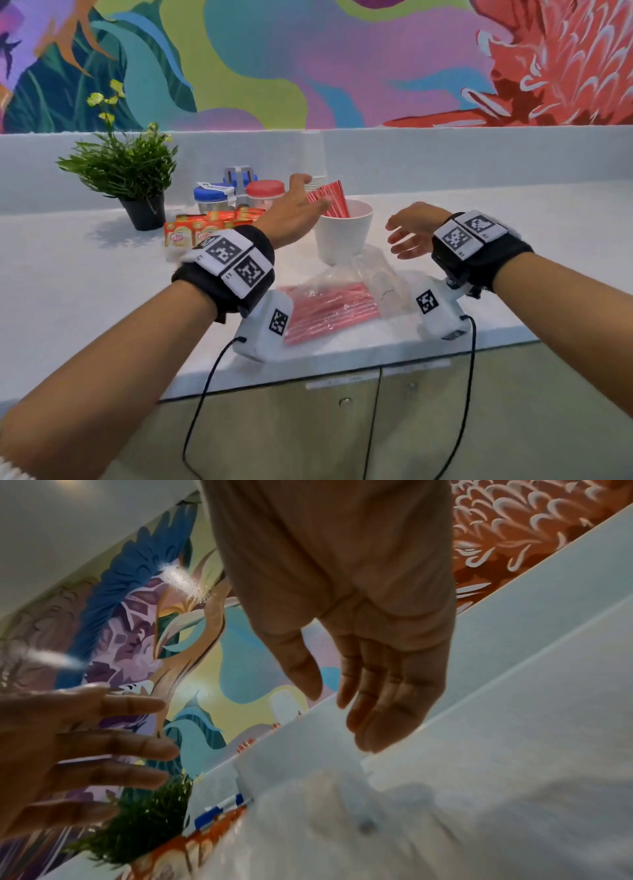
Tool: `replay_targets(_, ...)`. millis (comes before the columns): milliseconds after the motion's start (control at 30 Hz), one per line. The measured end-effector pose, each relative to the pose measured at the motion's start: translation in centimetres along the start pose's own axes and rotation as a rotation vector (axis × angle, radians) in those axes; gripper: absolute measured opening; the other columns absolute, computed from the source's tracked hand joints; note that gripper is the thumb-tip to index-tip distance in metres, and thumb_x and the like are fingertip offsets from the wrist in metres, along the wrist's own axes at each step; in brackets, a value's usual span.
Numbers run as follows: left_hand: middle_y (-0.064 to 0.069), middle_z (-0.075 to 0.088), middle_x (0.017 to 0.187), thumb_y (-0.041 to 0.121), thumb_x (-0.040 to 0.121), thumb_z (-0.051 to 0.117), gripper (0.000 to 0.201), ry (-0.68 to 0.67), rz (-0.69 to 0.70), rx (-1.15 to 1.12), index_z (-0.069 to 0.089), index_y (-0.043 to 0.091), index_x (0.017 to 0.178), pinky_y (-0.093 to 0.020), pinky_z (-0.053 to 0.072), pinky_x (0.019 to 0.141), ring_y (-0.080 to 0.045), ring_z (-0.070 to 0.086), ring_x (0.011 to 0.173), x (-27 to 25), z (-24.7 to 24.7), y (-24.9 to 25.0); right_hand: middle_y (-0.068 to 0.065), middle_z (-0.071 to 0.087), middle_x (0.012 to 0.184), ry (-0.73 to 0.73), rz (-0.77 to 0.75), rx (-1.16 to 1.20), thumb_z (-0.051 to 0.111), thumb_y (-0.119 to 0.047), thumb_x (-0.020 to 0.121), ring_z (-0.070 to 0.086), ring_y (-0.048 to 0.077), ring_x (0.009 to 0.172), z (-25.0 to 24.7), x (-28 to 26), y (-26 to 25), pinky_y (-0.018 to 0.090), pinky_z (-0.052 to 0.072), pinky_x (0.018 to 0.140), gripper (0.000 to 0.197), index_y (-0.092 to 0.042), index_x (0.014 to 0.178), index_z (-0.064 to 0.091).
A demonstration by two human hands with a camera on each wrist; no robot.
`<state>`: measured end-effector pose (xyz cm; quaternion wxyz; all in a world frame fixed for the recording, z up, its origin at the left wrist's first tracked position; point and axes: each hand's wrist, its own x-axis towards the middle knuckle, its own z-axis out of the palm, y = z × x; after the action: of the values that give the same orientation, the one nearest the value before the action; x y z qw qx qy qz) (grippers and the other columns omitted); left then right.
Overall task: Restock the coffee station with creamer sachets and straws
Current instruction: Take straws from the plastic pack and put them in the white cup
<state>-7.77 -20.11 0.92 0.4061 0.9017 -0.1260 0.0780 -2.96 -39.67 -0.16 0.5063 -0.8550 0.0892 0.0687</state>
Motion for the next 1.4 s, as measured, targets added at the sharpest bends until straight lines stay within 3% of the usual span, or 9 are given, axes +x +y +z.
replay_targets(233,-0.006,0.054,0.11,0.027,0.096,0.047,0.049,-0.085,-0.158,-0.083,0.026,0.013,0.138,-0.03,0.04,0.086,-0.02,0.053,0.1,-6.3,4.9,-1.2,0.011,0.055,0.079,-0.11,0.082,-0.013,0.04,0.001,0.092,0.053,0.02,0.064,2.5,-1.5,4.6,0.027,0.044,0.059,0.014,-0.002,0.095,0.053)
replay_targets(400,-0.012,0.042,0.132,0.021,0.091,0.051,0.047,-0.03,-0.183,0.015,0.035,0.01,0.134,-0.029,0.037,0.09,-0.025,0.045,0.118,-7.4,6.8,-1.8,0.023,0.058,0.114,-0.2,-0.029,0.199,0.04,0.003,0.094,0.058,0.022,0.078,3.9,-3.4,6.4,0.029,0.054,0.068,0.033,0.003,0.126,0.047)
replay_targets(500,-0.012,0.036,0.138,0.019,0.087,0.054,0.055,-0.073,-0.181,0.133,0.033,0.009,0.137,-0.032,0.036,0.096,-0.026,0.038,0.126,-7.6,7.3,-1.9,0.015,0.064,0.091,-0.179,-0.128,0.363,0.056,0.001,0.087,0.063,0.019,0.065,5.0,-4.6,7.5,0.026,0.057,0.057,0.034,0.001,0.121,0.052)
replay_targets(600,-0.013,0.036,0.139,0.031,0.087,0.057,0.059,-0.127,-0.194,0.408,0.034,0.009,0.136,-0.041,0.032,0.103,-0.031,0.031,0.13,-7.8,7.5,-2.6,0.021,0.065,0.103,-0.185,-0.277,0.272,0.068,-0.008,0.08,0.066,0.032,0.087,5.5,-5.2,7.7,0.044,0.055,0.082,0.033,-0.004,0.112,0.06)
replay_targets(700,-0.009,0.039,0.136,0.048,0.087,0.055,0.06,-0.103,-0.224,0.57,0.04,0.011,0.131,-0.045,0.029,0.104,-0.029,0.034,0.128,-7.7,7.5,-3.4,0.023,0.064,0.108,-0.209,-0.342,0.243,0.063,-0.007,0.084,0.062,0.032,0.092,5.3,-5.6,8.0,0.048,0.05,0.089,0.023,-0.002,0.106,0.063)
replay_targets(933,-0.009,0.055,0.116,0.041,0.092,0.051,0.036,-0.031,-0.056,0.624,0.052,0.011,0.112,-0.038,0.037,0.09,-0.027,0.05,0.109,-7.2,6.8,-3.8,-0.003,0.065,0.076,-0.219,-0.451,0.211,0.061,-0.002,0.083,0.059,0.009,0.069,5.6,-5.2,9.1,0.02,0.048,0.068,0.028,0.001,0.111,0.063)
replay_targets(1033,-0.008,0.06,0.11,0.04,0.094,0.047,0.032,-0.059,-0.015,0.583,0.054,0.012,0.11,-0.032,0.038,0.076,-0.025,0.055,0.098,-7.1,6.6,-3.9,-0.012,0.068,0.06,-0.191,-0.486,0.238,0.059,0.006,0.083,0.06,0.003,0.061,5.5,-4.7,9.5,0.018,0.049,0.064,0.017,-0.007,0.088,0.068)
replay_targets(1300,-0.01,0.059,0.119,0.049,0.093,0.043,0.046,-0.205,0.026,0.594,0.05,0.011,0.118,-0.033,0.041,0.08,-0.028,0.056,0.106,-6.5,7.0,-3.5,0.006,0.067,0.085,-0.151,-0.534,0.36,0.057,0.005,0.085,0.063,0.018,0.073,5.7,-5.1,9.4,0.026,0.051,0.062,0.022,-0.012,0.095,0.067)
replay_targets(1400,-0.009,0.057,0.119,0.055,0.09,0.045,0.054,-0.233,0.032,0.568,0.049,0.01,0.12,-0.036,0.044,0.085,-0.027,0.054,0.105,-6.2,7.2,-3.7,0.013,0.062,0.076,-0.071,-0.489,0.356,0.058,0.009,0.08,0.056,0.024,0.065,5.7,-4.9,9.6,0.029,0.045,0.062,0.017,0.003,0.092,0.067)
